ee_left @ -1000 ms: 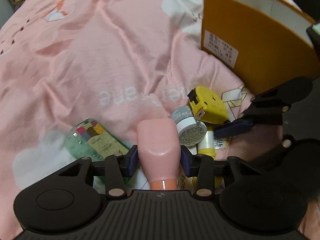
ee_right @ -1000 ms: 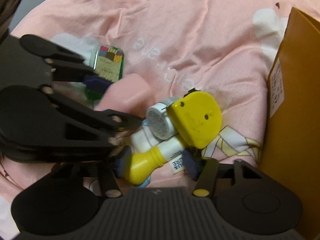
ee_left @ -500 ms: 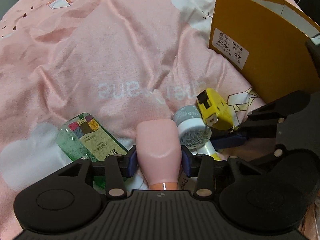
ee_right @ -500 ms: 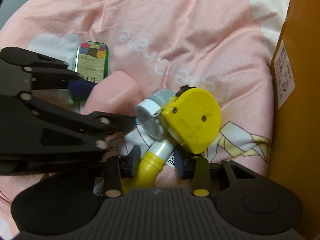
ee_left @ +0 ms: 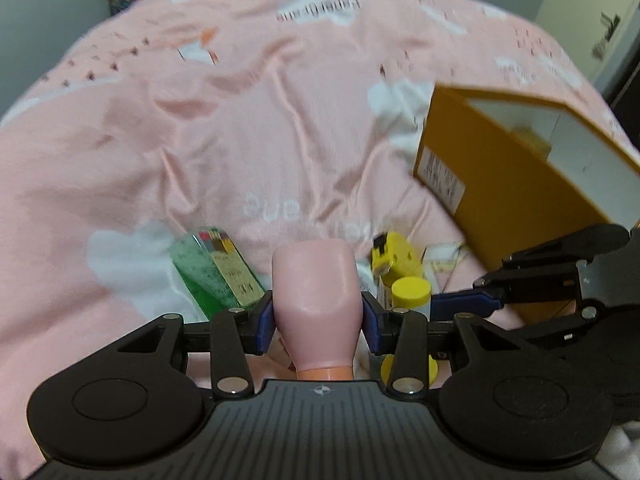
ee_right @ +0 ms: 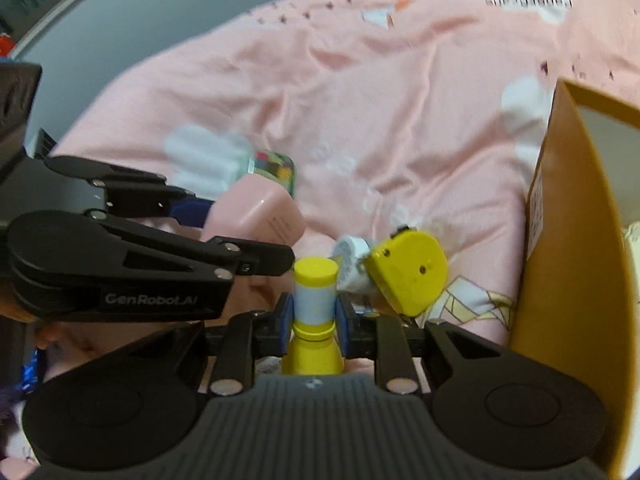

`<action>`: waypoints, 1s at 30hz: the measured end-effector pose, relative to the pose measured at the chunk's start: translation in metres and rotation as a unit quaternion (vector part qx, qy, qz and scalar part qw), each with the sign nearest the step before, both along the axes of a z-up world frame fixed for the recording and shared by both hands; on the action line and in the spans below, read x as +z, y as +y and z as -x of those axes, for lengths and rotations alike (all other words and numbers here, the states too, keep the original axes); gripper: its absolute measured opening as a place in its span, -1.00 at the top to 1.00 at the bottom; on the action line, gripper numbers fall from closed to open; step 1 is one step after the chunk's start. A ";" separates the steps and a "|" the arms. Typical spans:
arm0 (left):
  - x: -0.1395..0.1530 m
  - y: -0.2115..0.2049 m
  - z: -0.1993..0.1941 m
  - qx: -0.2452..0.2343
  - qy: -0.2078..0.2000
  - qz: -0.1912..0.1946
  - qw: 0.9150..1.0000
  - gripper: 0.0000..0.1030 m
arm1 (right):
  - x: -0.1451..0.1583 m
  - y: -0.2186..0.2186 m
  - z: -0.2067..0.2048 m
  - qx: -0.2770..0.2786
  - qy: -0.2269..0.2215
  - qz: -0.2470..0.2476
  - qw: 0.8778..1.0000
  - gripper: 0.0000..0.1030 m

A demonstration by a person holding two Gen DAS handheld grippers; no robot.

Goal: Organize rigid objects
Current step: 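Grasp the pink-capped bottle with the left gripper while the right gripper grasps the yellow bottle, then carry both bottles into the orange box and open both grippers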

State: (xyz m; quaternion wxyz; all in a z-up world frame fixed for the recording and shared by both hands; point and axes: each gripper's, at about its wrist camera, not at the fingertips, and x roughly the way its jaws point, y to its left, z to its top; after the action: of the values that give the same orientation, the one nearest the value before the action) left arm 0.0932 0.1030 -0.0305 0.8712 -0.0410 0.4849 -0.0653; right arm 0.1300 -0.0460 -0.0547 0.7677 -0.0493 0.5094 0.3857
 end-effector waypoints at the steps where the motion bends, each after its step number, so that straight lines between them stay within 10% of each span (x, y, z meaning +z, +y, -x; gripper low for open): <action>1: 0.004 0.000 0.002 0.005 -0.010 0.001 1.000 0.06 | 0.005 -0.001 0.003 0.003 -0.010 -0.004 1.000 0.60; 18: 0.093 -0.076 -0.015 -0.055 -0.131 0.059 0.988 0.06 | 0.110 -0.118 -0.003 -0.088 -0.148 -0.064 0.983 0.59; 30: 0.065 -0.173 -0.090 -0.136 -0.039 0.156 0.977 0.06 | 0.111 -0.222 -0.045 -0.186 -0.157 0.032 0.969 0.60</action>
State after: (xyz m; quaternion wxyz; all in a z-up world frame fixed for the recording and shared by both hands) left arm 0.1829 -0.0699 0.0348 0.8550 -0.1074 0.4357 -0.2601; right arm 0.1747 -0.2678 0.0565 0.8943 -0.0377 0.3949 0.2072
